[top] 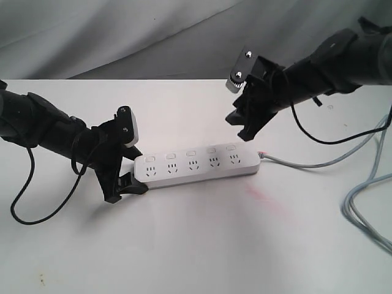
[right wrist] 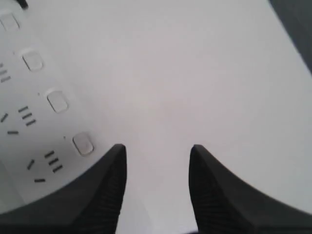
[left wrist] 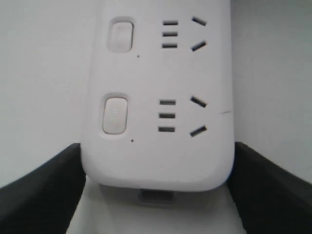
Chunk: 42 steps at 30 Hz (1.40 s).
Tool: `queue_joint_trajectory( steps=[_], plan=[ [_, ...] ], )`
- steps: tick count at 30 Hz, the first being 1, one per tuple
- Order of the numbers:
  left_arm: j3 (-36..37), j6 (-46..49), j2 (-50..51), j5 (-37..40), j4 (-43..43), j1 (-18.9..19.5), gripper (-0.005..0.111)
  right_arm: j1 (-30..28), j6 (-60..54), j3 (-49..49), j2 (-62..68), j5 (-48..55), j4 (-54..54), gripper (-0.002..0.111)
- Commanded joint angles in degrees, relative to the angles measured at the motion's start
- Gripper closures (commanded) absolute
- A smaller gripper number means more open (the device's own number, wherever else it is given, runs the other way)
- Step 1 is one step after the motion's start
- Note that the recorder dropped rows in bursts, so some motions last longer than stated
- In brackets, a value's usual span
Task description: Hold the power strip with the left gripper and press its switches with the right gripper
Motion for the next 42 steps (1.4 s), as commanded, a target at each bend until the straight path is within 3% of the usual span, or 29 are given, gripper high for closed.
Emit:
queue_joint_trajectory(
  steps=[1, 7, 18, 24, 30, 42],
  plan=[
    [-0.1, 0.0, 0.0, -0.1, 0.5, -0.4, 0.041, 0.9, 3.1, 0.6, -6.4, 1.4, 0.2, 0.069],
    [-0.1, 0.0, 0.0, -0.1, 0.5, -0.4, 0.041, 0.9, 9.1, 7.7, -18.0, 0.3, 0.1, 0.069],
    [-0.1, 0.0, 0.0, -0.1, 0.5, -0.4, 0.041, 3.1, 11.1, 32.8, -46.0, -6.9, -0.8, 0.071],
    [-0.1, 0.0, 0.0, -0.1, 0.5, -0.4, 0.041, 3.1, 11.2, 43.0, -57.9, -7.2, 0.1, 0.086],
    [-0.1, 0.0, 0.0, -0.1, 0.5, -0.4, 0.041, 3.1, 11.2, 48.3, -62.9, -6.0, 1.4, 0.108],
    [-0.1, 0.0, 0.0, 0.0, 0.5, -0.4, 0.041, 3.1, 12.2, 49.8, -63.1, -5.3, 6.4, 0.108]
  ],
)
